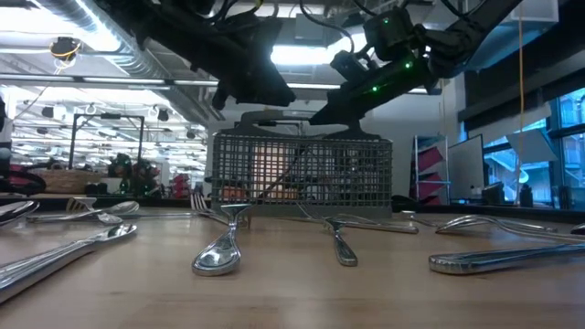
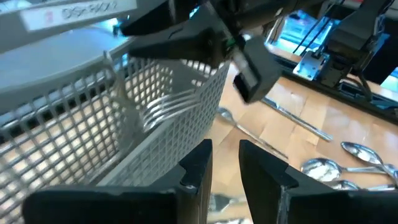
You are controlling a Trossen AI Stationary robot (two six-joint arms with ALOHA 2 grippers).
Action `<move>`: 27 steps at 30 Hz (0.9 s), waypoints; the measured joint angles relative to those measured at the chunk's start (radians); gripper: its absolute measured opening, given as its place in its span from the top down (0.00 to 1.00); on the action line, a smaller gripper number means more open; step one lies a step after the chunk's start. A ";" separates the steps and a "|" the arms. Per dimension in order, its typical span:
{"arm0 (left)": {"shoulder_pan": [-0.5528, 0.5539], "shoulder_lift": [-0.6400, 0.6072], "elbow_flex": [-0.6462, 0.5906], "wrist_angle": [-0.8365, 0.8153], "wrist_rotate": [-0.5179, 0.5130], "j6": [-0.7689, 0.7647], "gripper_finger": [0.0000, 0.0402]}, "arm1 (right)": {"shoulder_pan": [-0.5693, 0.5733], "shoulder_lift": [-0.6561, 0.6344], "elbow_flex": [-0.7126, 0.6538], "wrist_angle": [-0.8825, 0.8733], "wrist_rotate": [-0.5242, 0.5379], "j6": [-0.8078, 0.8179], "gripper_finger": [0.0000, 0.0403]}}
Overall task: Sort silverware
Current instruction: Put the silver spoon into the gray silverware organizer
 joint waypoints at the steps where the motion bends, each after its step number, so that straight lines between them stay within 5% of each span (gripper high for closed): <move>1: 0.000 -0.016 0.000 -0.032 0.000 -0.027 0.82 | 0.000 -0.008 0.000 -0.009 0.000 0.000 0.74; 14: -0.055 -0.291 0.000 -0.638 0.078 -0.569 0.82 | 0.001 -0.191 0.070 -0.346 -0.002 0.001 0.74; 27: -0.129 -0.280 0.000 -1.082 0.241 -1.139 0.82 | 0.098 -0.367 0.127 -0.622 -0.020 0.014 0.74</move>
